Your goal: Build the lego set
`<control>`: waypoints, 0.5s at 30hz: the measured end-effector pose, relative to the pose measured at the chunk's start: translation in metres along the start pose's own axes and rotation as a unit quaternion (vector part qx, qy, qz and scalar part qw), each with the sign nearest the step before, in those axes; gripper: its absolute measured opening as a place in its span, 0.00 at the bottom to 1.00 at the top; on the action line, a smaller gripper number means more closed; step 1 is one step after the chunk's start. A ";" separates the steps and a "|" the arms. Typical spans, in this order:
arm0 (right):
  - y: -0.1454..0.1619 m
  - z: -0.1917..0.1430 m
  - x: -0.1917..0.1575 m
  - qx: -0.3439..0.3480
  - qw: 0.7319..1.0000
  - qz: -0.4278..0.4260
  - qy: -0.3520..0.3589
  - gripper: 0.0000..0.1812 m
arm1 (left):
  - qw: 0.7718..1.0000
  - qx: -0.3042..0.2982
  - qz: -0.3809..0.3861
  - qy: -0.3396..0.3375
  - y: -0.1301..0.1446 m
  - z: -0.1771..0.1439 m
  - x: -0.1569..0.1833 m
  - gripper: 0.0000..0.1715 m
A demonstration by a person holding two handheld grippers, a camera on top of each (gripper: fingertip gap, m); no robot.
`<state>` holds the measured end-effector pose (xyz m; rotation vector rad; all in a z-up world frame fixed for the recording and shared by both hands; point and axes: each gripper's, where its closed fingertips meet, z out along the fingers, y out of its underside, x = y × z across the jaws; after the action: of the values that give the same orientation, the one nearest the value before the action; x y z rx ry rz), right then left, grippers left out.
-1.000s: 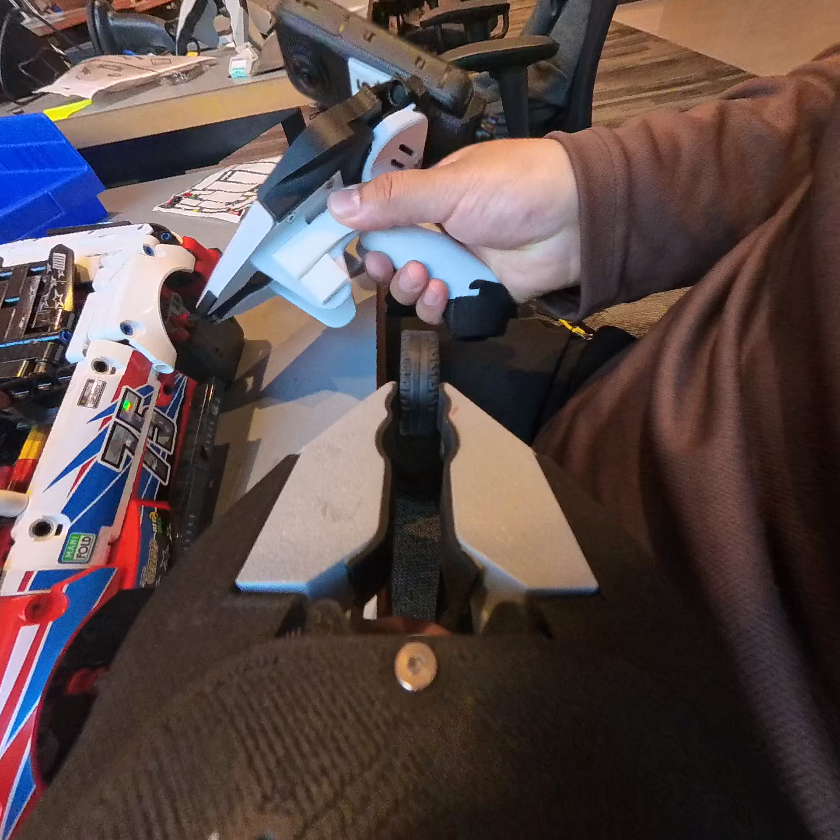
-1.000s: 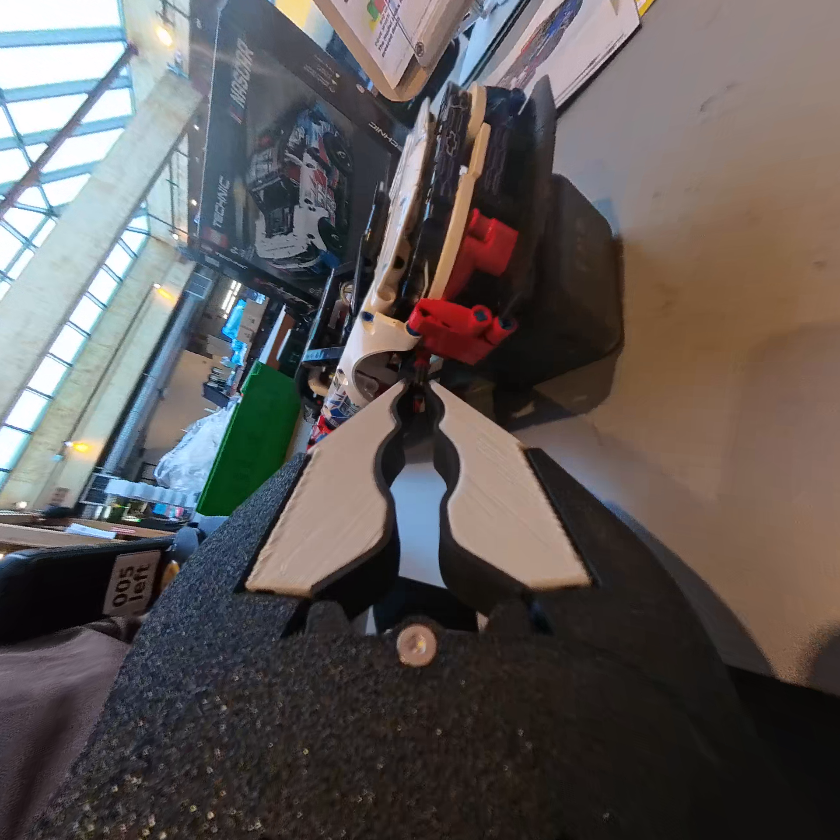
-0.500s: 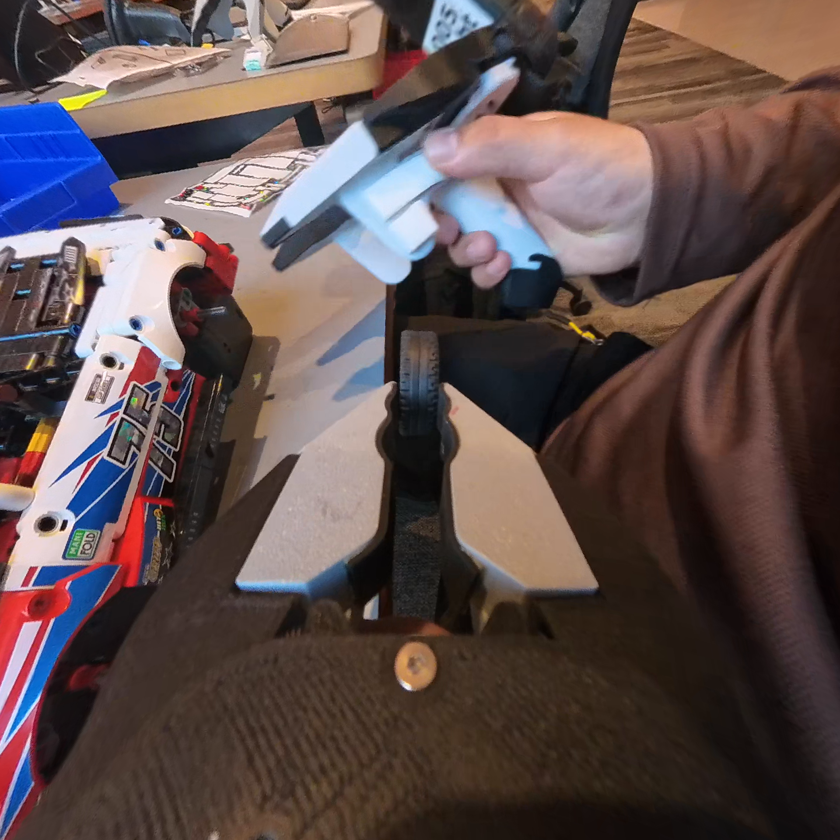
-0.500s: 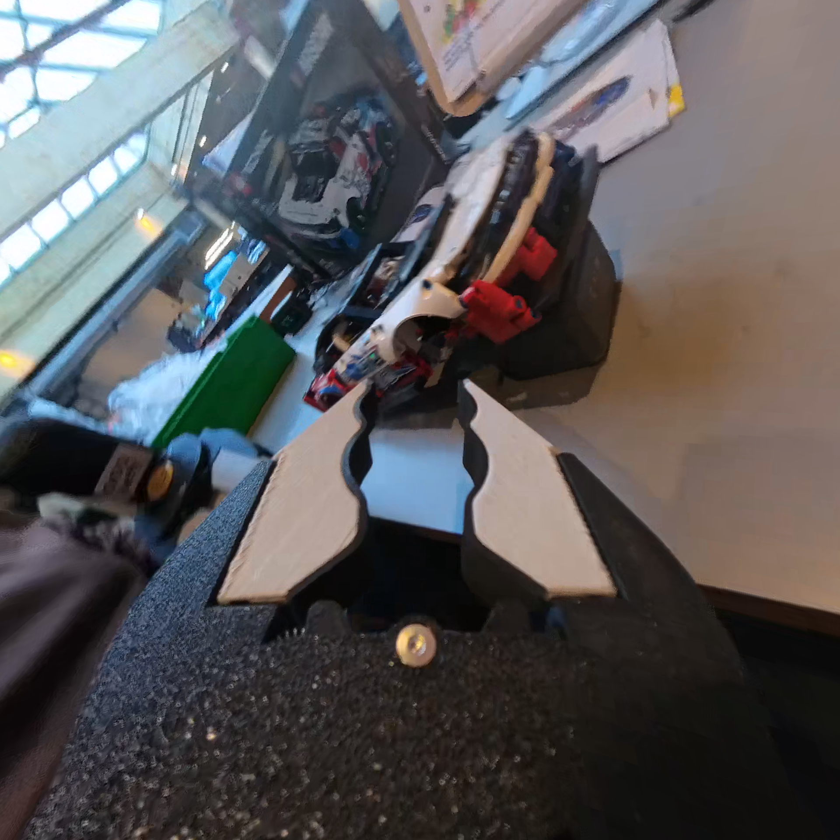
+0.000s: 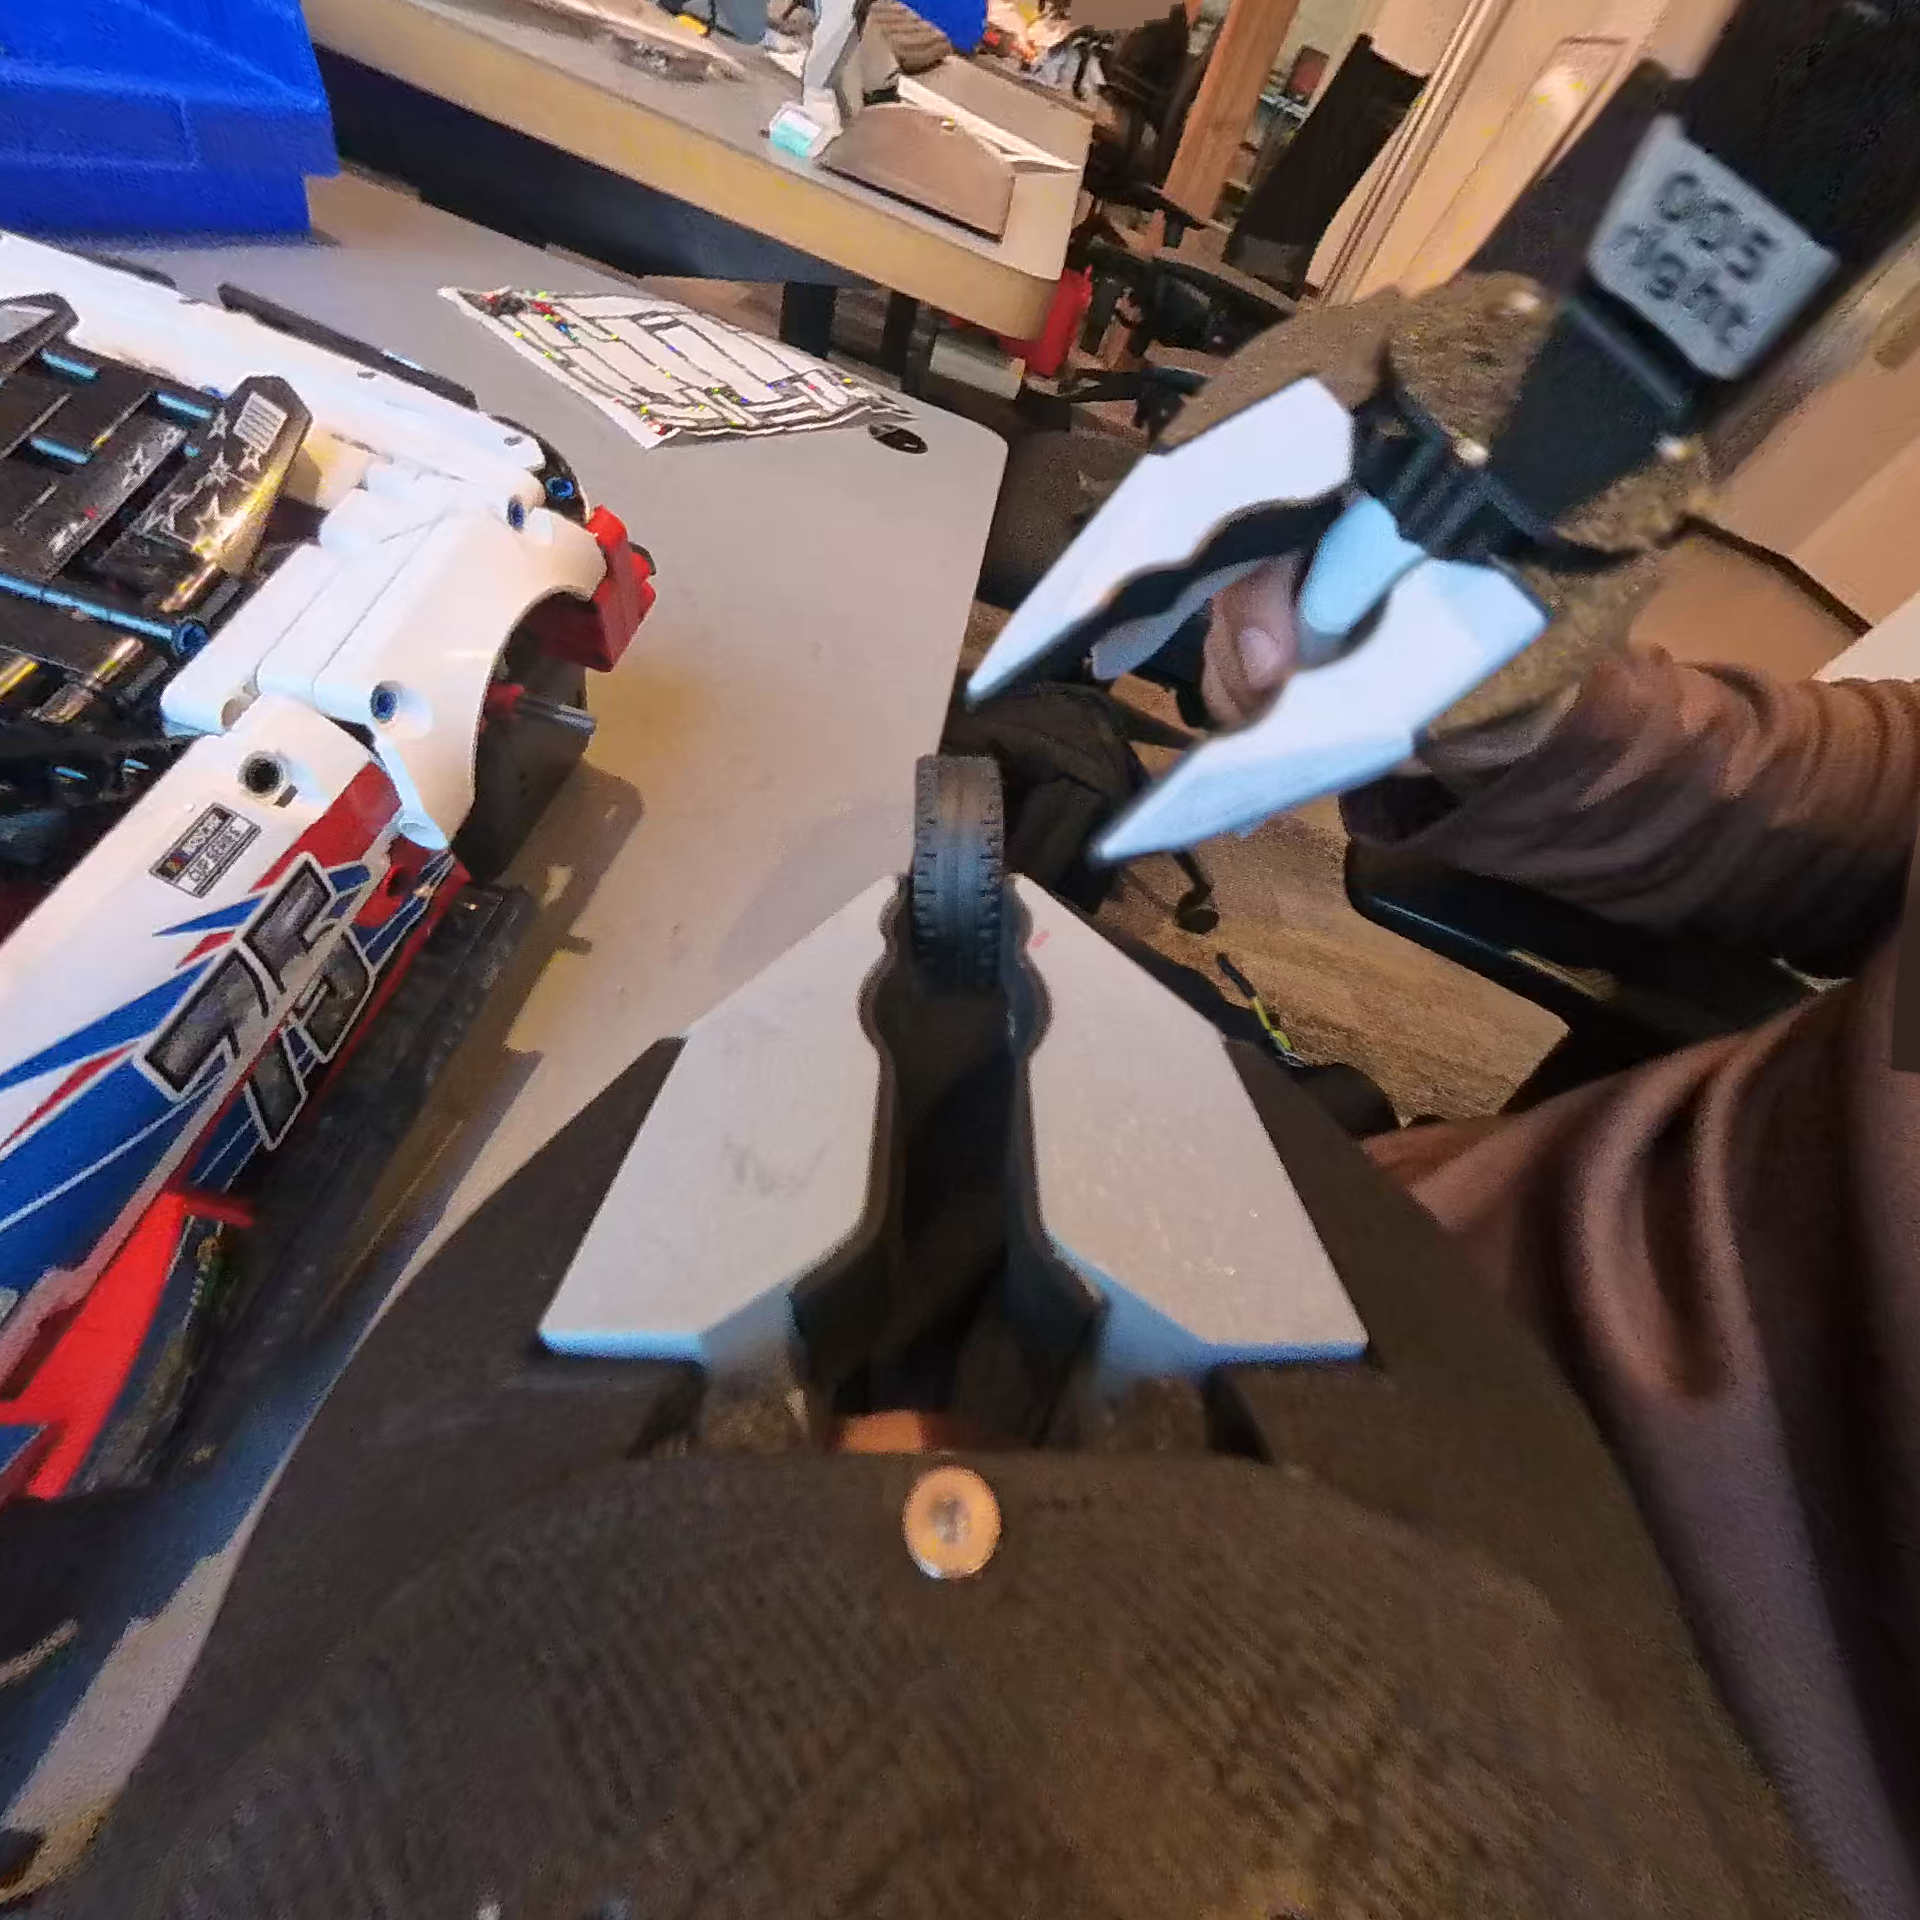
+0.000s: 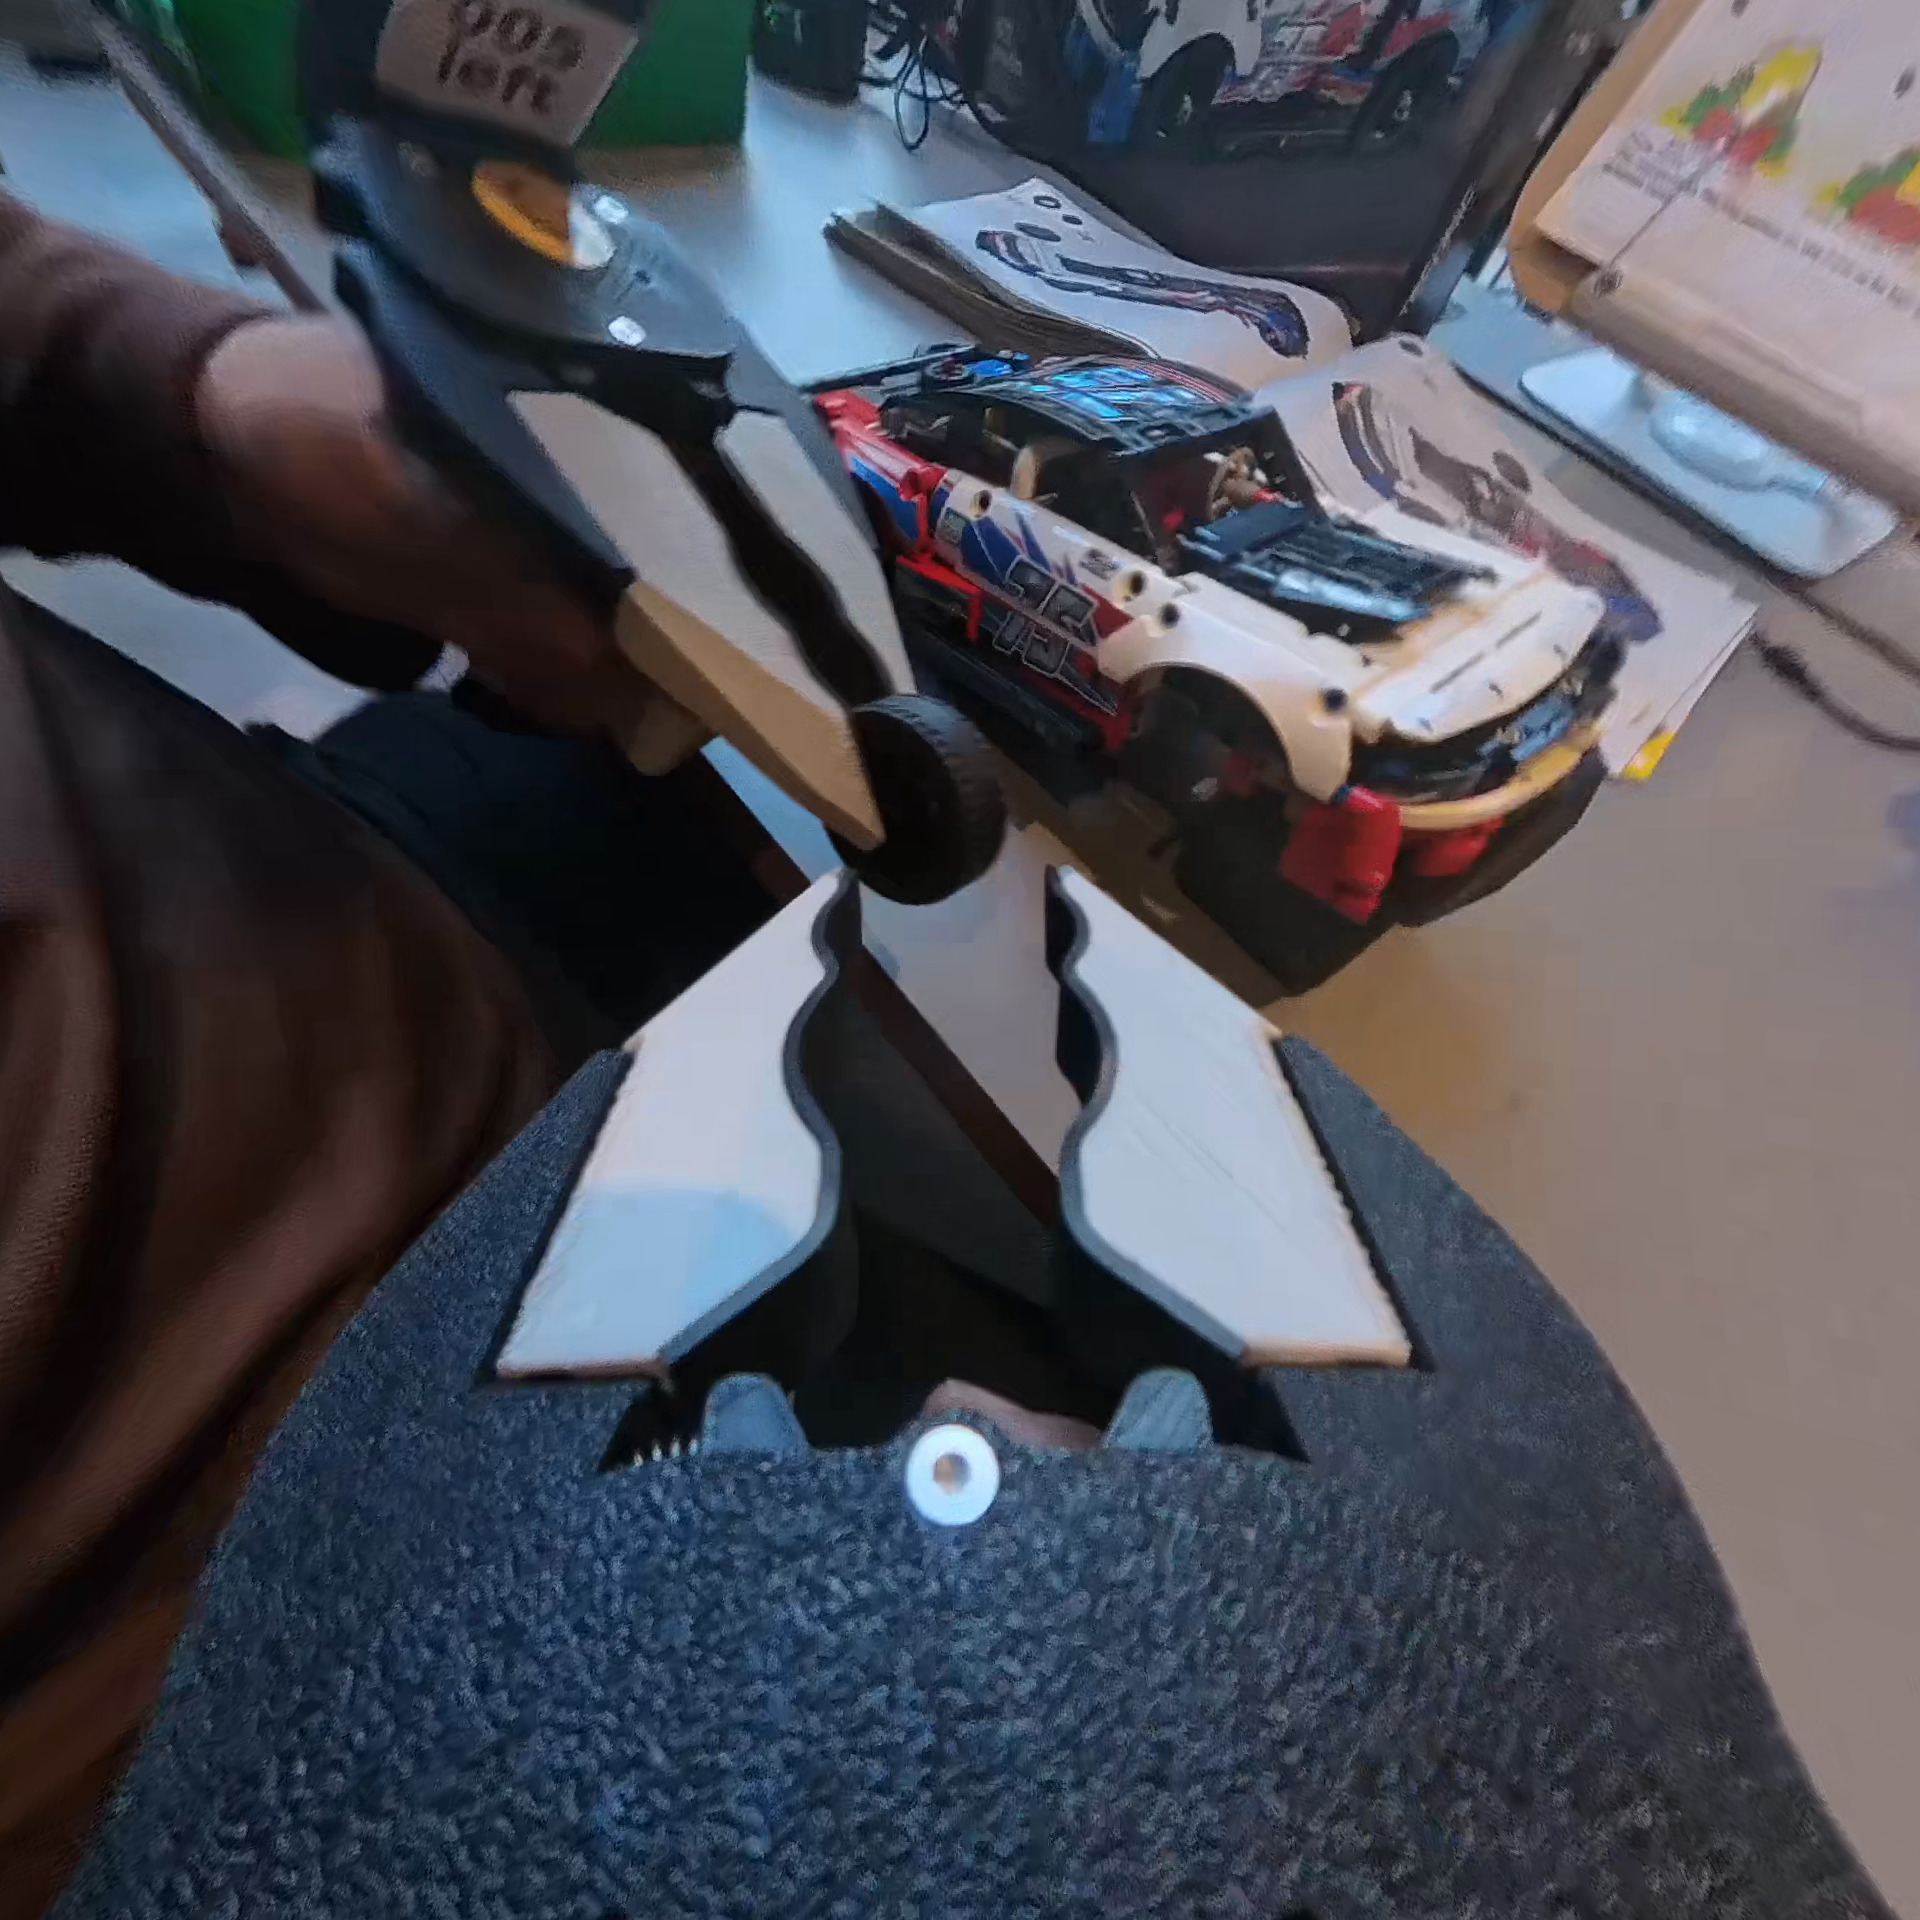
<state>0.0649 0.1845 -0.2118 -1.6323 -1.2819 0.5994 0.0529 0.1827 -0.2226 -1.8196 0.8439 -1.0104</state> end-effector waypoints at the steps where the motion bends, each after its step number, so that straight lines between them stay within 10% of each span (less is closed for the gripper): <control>1: 0.001 0.001 -0.002 -0.007 0.999 -0.032 0.014 0.17 | 1.000 0.000 -0.006 -0.001 0.000 0.001 0.000 0.07; 7: 0.002 0.004 -0.002 -0.035 0.974 -0.193 0.111 0.21 | 0.995 0.004 -0.092 0.026 -0.001 0.005 0.002 0.07; 15: 0.001 0.012 -0.008 -0.031 0.972 -0.194 0.127 0.23 | 0.993 0.017 -0.115 0.031 0.000 0.011 0.006 0.07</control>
<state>0.0524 0.1813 -0.2196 -1.4006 -1.3861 0.1076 0.0651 0.1809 -0.2242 -1.8952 0.6598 -1.2254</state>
